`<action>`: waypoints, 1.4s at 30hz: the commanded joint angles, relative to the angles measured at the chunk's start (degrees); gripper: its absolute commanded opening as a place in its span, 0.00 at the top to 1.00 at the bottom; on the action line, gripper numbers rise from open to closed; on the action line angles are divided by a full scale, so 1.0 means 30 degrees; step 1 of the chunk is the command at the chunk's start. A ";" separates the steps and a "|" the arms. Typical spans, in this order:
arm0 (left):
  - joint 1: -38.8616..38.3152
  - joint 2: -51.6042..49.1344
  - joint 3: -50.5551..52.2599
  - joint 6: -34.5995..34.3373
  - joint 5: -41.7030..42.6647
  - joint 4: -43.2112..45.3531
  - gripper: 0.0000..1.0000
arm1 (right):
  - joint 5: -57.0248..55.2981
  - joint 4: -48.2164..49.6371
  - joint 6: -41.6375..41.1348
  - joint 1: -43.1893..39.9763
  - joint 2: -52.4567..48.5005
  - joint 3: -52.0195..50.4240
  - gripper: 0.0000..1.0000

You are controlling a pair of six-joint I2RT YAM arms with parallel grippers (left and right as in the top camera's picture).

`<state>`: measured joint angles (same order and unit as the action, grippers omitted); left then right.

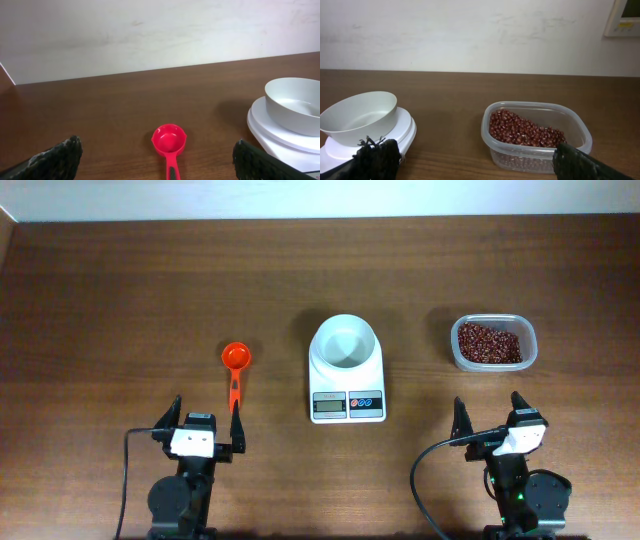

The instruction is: Scoop item into bowl and weigh 50g on scale

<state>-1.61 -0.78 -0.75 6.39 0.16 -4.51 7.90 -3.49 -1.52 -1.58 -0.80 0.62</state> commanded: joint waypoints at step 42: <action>-0.0036 -1.9948 -2.1551 0.0408 0.2521 -1.3318 0.01 | -0.0153 -0.0124 -0.0087 0.0168 0.0146 -0.0102 0.01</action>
<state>-1.61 -55.86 -64.49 6.66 6.90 -44.07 7.73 -3.49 -1.52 -1.58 -0.80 0.62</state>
